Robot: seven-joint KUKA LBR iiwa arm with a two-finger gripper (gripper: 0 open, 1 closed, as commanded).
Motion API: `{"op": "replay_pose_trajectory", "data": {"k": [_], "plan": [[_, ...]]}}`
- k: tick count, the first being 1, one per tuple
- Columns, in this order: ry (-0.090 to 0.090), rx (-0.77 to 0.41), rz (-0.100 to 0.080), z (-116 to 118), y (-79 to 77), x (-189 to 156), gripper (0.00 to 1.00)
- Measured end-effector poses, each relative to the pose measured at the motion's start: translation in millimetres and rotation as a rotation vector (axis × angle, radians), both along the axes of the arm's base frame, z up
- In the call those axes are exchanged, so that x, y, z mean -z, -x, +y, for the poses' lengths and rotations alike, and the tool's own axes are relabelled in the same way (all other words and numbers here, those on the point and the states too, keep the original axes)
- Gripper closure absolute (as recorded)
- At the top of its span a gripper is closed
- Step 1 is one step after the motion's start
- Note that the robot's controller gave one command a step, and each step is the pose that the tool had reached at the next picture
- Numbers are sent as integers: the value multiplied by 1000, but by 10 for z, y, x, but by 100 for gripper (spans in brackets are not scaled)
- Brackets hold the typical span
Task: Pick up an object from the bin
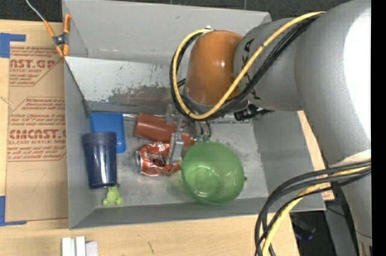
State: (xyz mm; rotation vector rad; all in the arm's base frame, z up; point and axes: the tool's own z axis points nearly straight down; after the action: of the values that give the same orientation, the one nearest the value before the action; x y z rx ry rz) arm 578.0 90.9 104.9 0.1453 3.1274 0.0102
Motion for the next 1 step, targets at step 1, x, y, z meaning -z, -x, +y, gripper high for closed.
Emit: {"op": "replay_pose_trajectory", "data": {"k": [1], "plan": [[-10,157,-20,57,-188,264,0]]}}
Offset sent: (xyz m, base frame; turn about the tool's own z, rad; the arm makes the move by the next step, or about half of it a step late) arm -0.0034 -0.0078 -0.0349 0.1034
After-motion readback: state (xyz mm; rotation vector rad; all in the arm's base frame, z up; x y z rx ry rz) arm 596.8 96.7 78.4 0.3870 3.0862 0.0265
